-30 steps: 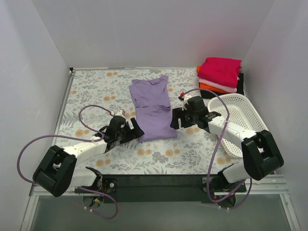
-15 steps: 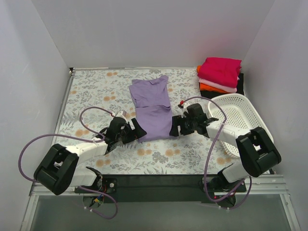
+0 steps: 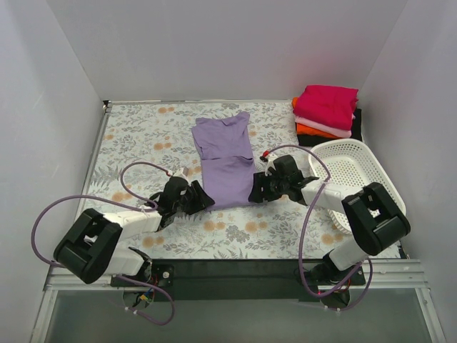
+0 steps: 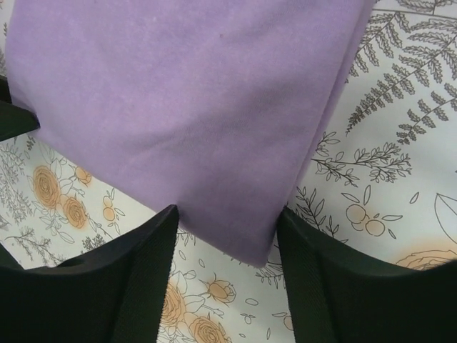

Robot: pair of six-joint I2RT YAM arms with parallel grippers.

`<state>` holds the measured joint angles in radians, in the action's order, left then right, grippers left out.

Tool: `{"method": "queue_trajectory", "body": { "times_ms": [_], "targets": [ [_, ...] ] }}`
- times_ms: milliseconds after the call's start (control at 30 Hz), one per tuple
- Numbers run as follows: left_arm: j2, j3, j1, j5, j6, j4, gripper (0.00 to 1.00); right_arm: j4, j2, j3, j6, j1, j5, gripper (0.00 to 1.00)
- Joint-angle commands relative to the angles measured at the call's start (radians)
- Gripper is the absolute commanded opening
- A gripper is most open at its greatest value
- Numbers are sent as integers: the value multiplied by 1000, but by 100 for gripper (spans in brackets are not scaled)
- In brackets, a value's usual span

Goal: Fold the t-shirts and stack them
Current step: Fold the tshirt

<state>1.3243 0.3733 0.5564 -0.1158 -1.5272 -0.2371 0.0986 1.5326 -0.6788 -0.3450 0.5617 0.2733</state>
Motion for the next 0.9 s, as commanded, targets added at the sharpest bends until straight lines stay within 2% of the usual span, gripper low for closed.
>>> {"method": "queue_trajectory", "body": {
  "times_ms": [0,33,67,100,133,167,233,367,500,667,867],
  "targets": [
    [49,-36,10,5,19,99,40,-19,26,18,-6,10,1,50],
    [53,-36,11,4,19,98,35,-17,24,19,-6,10,1,45],
    [59,-36,13,-5,25,94,29,-20,24,27,-3,10,1,33],
    [65,-36,11,-13,29,87,21,-23,24,28,-2,12,4,26],
    [69,-36,13,-19,32,84,3,-28,23,30,3,12,12,13],
    [70,-34,14,-33,47,85,0,-46,21,31,12,14,15,9],
    [67,-34,16,-39,64,93,0,-71,2,33,31,15,23,1],
    [13,-31,25,-99,93,140,0,-218,-86,35,89,32,37,1],
    [-103,-19,57,-143,99,278,0,-345,-211,44,115,50,75,1],
    [-235,15,154,-151,72,447,0,-520,-295,62,127,76,89,1],
    [-310,18,230,-229,27,544,0,-674,-361,70,123,131,142,1]
  ]
}}
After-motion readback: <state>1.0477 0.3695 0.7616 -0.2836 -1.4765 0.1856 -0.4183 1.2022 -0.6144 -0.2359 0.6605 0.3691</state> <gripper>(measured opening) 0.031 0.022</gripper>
